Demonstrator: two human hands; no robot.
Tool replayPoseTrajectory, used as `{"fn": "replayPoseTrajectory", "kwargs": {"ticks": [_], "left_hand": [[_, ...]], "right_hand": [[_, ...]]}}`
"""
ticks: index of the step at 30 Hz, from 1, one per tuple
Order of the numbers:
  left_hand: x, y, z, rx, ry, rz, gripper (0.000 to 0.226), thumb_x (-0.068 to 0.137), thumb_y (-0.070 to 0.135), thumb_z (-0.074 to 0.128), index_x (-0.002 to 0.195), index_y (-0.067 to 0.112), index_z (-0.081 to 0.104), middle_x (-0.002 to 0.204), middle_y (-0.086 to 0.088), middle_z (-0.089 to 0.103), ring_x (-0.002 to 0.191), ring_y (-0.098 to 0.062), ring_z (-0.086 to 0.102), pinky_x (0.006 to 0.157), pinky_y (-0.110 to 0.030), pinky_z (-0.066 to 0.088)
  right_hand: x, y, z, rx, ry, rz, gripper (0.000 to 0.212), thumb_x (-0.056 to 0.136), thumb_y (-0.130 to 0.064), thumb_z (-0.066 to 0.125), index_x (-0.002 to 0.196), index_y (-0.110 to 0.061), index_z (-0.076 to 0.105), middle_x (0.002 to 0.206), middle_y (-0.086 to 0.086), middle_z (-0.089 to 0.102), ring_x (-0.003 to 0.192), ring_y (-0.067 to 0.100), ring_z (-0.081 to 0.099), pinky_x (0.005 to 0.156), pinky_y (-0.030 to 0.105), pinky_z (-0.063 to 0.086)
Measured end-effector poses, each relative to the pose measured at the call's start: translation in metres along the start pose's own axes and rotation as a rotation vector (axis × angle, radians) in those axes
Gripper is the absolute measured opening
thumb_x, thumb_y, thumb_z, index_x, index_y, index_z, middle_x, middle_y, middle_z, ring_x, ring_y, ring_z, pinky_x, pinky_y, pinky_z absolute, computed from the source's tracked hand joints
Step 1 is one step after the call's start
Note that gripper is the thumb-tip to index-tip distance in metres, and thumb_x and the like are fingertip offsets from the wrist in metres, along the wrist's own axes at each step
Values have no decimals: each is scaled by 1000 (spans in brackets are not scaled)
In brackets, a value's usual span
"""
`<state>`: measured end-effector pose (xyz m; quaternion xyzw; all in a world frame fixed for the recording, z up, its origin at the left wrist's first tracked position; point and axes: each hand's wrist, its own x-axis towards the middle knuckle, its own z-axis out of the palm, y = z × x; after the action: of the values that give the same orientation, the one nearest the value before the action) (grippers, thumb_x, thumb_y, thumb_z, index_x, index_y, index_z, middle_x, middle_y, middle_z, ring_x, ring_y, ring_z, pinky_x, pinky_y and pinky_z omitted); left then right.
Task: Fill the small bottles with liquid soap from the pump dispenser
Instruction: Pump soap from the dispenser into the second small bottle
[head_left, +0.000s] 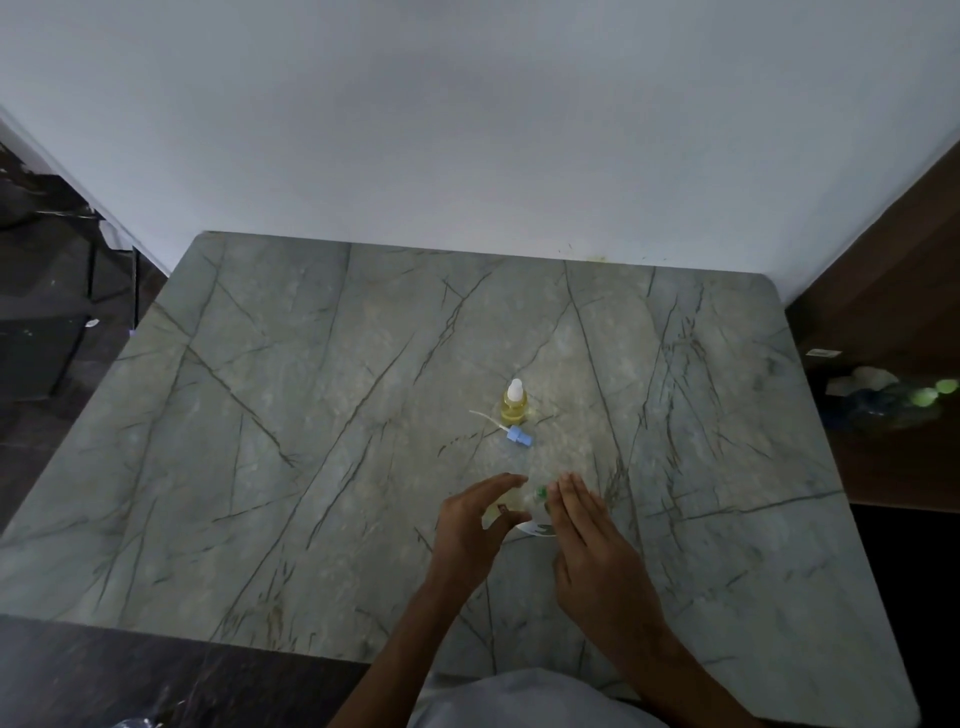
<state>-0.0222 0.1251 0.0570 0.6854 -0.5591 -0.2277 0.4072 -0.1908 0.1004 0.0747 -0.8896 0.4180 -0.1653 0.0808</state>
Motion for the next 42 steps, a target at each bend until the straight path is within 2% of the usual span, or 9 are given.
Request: {"fn": "replayPoseTrajectory", "kwargs": {"ticks": [4,11,15,18,20,27,34,39,42], "left_hand": [[1,0,1,-12,-4,-11,41,72,15,83,112,19,71,110,15,65,101,9,58,87,-2,42],[-1,-8,3,5,-19,-14,42,72,15,83,112,18,71,111,9,70,99,5,62,88,-7,47],[-1,-7,3,14,-20,-8,42,70,14,84,110,17,72,110,10,69,100,7,61,87,-2,42],[-1,-4,2,11,-17,-5,42,72,14,83,112,18,71,110,13,67,102,10,58,86,-1,41],[0,-3,1,3,-11,1,41,73,14,83,112,18,71,110,14,66,102,10,58,86,-1,42],[0,-2,2,-13,-3,3,41,74,15,82,113,20,70,110,15,65,100,8,60,86,-4,45],[-1,-7,2,4,-13,-7,41,73,17,82,112,19,71,110,12,68,99,5,63,86,-7,47],[-3,-7,3,13,-18,-4,41,73,19,81,113,21,70,110,15,65,99,6,61,86,-5,46],[-2,-5,3,28,-10,2,42,72,15,82,112,18,71,110,15,63,104,9,56,85,1,40]], "right_hand": [[-1,1,4,-3,13,-1,55,81,0,32,132,8,52,139,24,51,132,35,47,115,38,31],[-4,4,13,0,-17,8,60,76,5,31,133,7,51,139,24,50,132,36,46,118,36,23],[-3,2,13,3,13,10,57,78,2,32,131,6,54,137,23,53,131,34,48,114,37,33],[-3,-1,6,3,28,9,55,80,-4,33,129,6,56,135,22,55,128,33,51,105,41,46],[-1,-2,2,-9,35,13,54,80,-8,35,129,6,57,134,22,56,127,33,53,101,44,48],[-2,2,3,-25,44,-4,53,82,-7,34,129,6,56,135,22,55,128,33,52,109,42,40],[-2,4,12,-15,9,-5,55,79,0,33,129,6,55,134,24,55,127,35,52,106,45,37],[-4,4,13,16,-16,11,58,78,3,33,133,6,51,138,24,51,132,35,46,119,34,21],[-4,4,10,18,-31,10,57,78,1,35,133,5,52,138,23,52,131,34,48,117,37,29]]}}
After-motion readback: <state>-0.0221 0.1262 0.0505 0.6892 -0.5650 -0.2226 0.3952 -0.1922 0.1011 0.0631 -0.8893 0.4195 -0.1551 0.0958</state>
